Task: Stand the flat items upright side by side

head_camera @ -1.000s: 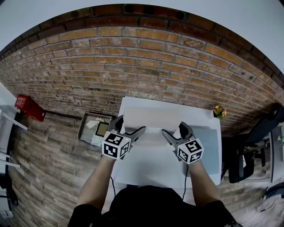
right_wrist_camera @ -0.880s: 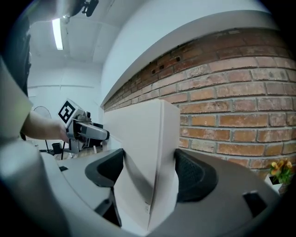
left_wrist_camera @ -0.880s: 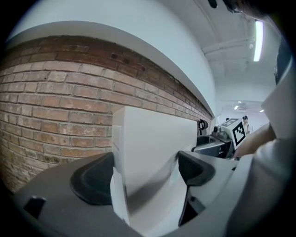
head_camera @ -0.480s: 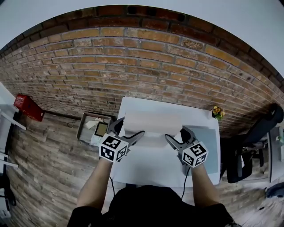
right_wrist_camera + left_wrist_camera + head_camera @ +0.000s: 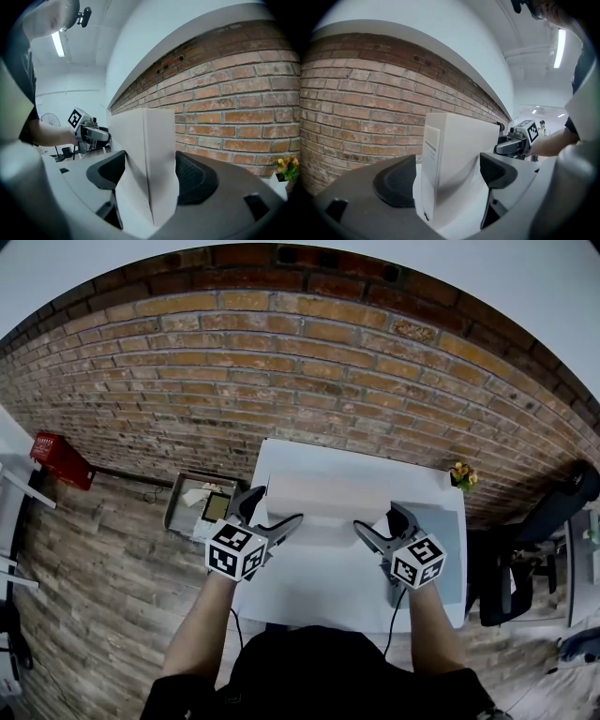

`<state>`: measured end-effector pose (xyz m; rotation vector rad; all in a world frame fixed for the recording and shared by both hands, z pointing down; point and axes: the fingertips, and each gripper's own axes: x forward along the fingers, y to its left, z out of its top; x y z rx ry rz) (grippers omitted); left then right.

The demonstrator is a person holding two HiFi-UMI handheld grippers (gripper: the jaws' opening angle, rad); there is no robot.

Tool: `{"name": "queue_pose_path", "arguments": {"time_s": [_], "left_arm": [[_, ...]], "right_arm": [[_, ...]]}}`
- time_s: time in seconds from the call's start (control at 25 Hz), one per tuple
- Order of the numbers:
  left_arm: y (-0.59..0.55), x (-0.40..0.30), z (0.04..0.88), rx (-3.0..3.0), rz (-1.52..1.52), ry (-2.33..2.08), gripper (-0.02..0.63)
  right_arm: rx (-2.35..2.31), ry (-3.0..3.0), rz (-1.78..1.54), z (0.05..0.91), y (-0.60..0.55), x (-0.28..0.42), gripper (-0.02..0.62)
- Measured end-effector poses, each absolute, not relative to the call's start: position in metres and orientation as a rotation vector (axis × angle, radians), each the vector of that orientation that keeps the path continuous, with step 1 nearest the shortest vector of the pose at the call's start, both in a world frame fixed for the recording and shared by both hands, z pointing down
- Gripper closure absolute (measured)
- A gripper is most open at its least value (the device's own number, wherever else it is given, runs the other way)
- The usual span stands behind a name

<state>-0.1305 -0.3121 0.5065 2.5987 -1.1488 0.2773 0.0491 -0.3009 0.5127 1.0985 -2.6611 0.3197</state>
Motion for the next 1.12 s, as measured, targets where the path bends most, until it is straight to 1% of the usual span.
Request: {"name": "queue_pose_path", "arguments": {"time_s": [0.28,0.52,0.84,1.12], "left_arm": [[-0.308,-0.147,0.501,2.588,0.246,-1.185,0.155],[-0.3,-0.148,0.501,2.595,0.25,-1.181,0.155],[-0.278,-0.153,0.492,2.632,0.251,-1.181,0.155],[-0.251,-0.157,0.485,2.672,0.253,-1.169,0.155]], "right_arm": [[1.103,-2.671,0.33,0.508,-0.3,0.052,0.233],[1.12,-2.661,0.352,0.508,-0.292,0.056,0.216],[1.316,-2.65,0.435,0.497,-0.278,0.081,0.192],[1.438,-2.663,0.455,0.481,-0.246,0.088,0.176]]}}
